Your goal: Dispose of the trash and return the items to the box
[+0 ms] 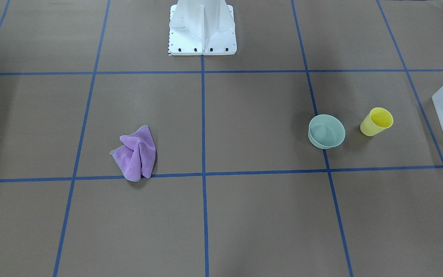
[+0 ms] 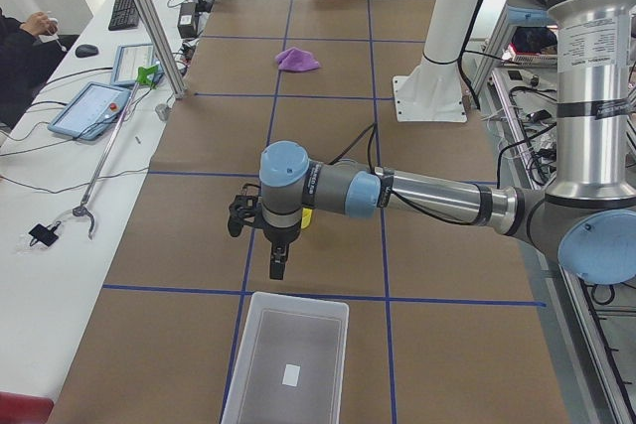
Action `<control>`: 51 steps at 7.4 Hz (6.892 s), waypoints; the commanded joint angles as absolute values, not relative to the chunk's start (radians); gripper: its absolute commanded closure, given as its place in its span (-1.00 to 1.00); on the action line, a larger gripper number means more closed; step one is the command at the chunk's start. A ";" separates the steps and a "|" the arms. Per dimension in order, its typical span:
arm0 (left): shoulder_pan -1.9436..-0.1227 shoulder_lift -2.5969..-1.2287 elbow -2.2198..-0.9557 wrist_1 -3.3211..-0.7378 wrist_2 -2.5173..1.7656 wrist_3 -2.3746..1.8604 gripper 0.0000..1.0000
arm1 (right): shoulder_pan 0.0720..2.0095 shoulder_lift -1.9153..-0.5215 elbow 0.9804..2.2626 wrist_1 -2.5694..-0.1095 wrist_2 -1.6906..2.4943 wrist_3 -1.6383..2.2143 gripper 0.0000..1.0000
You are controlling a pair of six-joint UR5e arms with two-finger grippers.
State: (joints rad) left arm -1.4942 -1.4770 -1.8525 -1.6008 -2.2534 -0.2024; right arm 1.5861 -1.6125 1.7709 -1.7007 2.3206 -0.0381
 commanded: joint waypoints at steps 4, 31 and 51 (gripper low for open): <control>-1.242 -1.483 -1.835 -1.837 -2.318 -0.611 -0.97 | 1.585 -1.617 1.781 -1.700 2.312 -0.040 -1.00; -1.789 -1.382 -1.645 -1.581 -2.236 0.267 1.00 | 1.275 -1.510 1.960 -1.692 2.349 0.338 -1.00; -1.534 -1.385 -1.361 -2.022 -2.414 -0.137 1.00 | 1.060 -1.374 1.965 -1.690 2.264 0.603 -1.00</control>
State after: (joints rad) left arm -1.5340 -1.3852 -1.3680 -2.0216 -2.4143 -0.1377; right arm 1.0602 -1.3744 1.9630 -1.6904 2.2636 0.6028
